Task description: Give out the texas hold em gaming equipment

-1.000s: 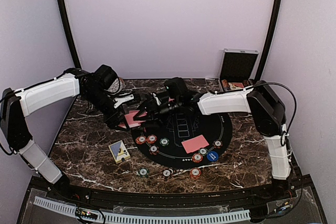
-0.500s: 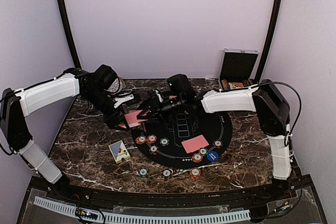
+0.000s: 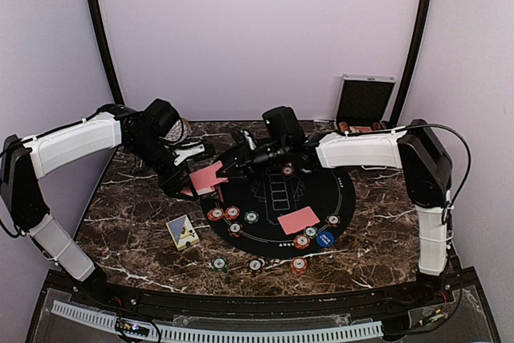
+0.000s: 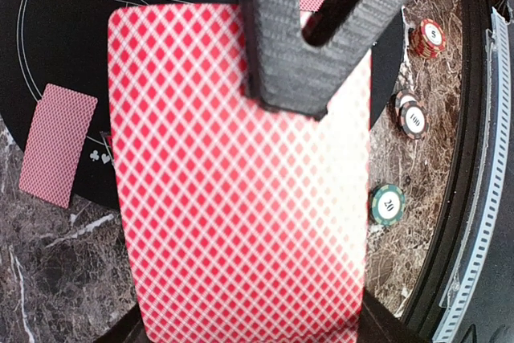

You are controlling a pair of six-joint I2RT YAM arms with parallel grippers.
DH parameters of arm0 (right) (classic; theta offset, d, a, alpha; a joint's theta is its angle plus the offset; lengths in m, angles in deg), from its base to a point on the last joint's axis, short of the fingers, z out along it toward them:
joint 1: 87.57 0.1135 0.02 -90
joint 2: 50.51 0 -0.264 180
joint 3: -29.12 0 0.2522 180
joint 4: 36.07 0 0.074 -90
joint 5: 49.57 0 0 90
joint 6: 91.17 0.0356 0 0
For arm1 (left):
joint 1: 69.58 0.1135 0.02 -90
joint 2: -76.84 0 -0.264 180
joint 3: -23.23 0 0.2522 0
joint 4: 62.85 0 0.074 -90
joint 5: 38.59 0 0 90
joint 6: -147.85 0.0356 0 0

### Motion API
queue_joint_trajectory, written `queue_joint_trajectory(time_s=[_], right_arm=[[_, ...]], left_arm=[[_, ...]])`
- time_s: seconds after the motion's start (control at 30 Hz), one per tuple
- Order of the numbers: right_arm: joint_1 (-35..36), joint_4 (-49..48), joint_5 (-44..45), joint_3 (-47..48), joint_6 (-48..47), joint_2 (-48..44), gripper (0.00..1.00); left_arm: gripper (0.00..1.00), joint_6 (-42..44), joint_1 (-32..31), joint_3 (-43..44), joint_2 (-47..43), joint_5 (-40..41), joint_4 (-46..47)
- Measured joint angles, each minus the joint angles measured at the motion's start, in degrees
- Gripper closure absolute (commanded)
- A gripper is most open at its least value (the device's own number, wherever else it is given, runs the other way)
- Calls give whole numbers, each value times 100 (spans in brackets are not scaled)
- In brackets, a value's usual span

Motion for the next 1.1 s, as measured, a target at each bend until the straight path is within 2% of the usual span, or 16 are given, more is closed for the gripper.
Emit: queue_joint_trajectory(time_s=[0.33,0.53,0.77,0.97,1.1], right_arm=[[-208,540,92,-57,-232,-313,100],[-673,2114,850,142,-1281,-560,100],[-879,4275,3515,1156,-2726,-560,100],[-767,5388,5709,1429,-3270,-487,100],[-525,6085,7095,1895,-3436,-129,100]], left_arm=[[100,0,0,-9,0,76,0],[100,0,0,-46,0,157,0],[100,0,0,-57,-2,192,0],[100,0,0,-68,-13,192,0],[100,0,0,-81,-13,190,0]])
